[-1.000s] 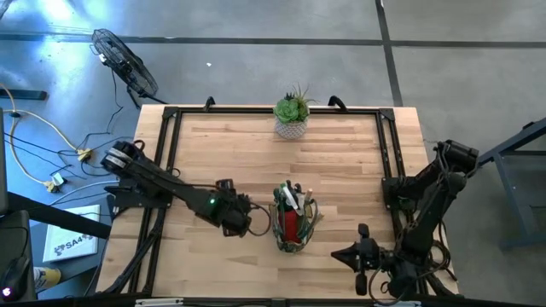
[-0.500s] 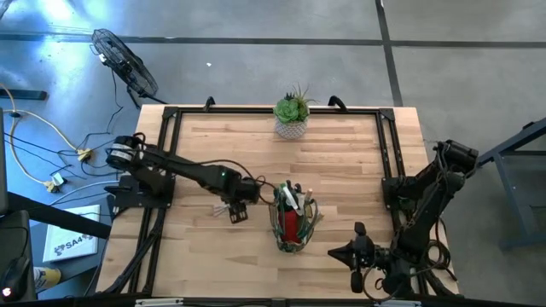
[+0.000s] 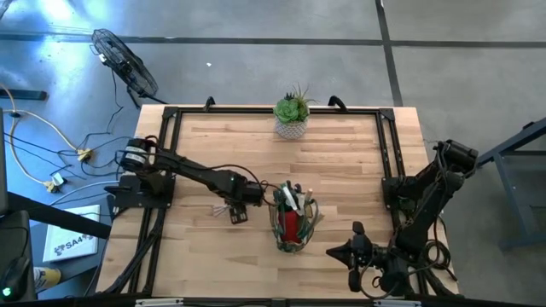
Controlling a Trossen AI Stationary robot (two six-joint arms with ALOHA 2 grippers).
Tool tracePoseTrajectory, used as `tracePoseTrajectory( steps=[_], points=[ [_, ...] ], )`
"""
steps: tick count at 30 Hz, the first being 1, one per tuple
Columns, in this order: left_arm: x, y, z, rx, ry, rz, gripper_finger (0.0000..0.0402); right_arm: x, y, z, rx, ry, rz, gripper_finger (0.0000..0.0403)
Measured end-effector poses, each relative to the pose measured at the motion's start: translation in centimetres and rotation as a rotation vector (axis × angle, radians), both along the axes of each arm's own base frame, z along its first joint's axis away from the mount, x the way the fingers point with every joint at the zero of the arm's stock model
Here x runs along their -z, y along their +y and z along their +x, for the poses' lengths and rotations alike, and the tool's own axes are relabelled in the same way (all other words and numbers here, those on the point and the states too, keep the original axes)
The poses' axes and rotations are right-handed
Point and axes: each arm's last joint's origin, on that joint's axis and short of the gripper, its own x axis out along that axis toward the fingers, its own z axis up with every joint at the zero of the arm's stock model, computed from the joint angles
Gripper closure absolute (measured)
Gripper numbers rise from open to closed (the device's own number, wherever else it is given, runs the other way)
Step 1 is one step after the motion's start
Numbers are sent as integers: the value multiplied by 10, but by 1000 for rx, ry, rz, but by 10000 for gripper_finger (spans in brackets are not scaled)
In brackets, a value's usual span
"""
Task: Pick & Place Garden tools in Gardening bag
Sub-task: Put the brown hand rake into the green gardening bag
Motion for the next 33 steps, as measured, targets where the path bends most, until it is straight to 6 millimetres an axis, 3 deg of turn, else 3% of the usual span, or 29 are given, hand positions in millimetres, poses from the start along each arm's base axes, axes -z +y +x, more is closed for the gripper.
tracePoseTrajectory(
  steps=[11,15,19,24,30,33],
  points=[
    [23,0,4,31,69,28,180,2,1,1,-10,16,30,400],
    [24,-1,3,24,71,20,236,1,1,1,-9,13,34,400],
    [25,-1,4,28,68,-8,346,1,1,1,-9,12,36,400],
    [25,0,4,27,68,-27,343,1,1,1,-9,8,41,400],
    [0,-5,7,-1,61,-31,343,1,1,1,-12,9,37,400],
    [-29,-7,8,-7,78,-27,343,1,2,1,-13,9,35,400]
  ],
)
